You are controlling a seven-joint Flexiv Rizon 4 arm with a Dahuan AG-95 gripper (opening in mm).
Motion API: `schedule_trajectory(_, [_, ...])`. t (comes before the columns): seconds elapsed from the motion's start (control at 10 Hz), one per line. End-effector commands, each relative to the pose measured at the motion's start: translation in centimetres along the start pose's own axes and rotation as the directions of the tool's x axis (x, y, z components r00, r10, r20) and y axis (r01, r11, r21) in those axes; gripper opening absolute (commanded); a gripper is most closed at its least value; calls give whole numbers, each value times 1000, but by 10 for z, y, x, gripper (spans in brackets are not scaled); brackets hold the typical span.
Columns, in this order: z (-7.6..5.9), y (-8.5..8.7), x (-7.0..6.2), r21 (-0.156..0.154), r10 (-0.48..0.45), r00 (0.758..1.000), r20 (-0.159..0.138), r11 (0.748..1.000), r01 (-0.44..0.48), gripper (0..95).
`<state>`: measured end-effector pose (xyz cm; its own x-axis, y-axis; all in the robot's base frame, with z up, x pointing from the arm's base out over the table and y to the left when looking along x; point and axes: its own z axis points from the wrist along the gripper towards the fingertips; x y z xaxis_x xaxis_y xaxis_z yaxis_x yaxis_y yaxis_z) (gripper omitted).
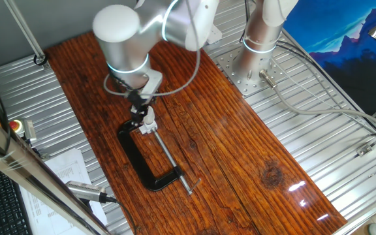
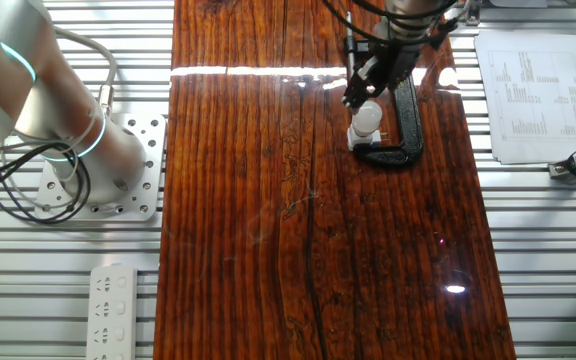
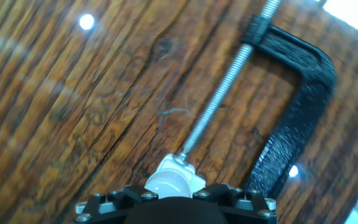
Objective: Install the light bulb by rotating it
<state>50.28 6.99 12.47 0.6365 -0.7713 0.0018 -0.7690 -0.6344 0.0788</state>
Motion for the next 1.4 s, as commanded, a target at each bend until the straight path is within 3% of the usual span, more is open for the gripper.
schedule_trajectory(0.1, [5, 6, 2, 23, -74, 997, -26, 997, 75, 760])
schedule_trajectory(0.7, [11, 9, 10, 52, -105, 993, -44, 993, 108, 760])
schedule_trajectory(0.8, [13, 9, 10, 55, -112, 993, -45, 992, 115, 570])
schedule_trajectory(1.4, [15, 6, 13, 82, -135, 990, -28, 987, 137, 570])
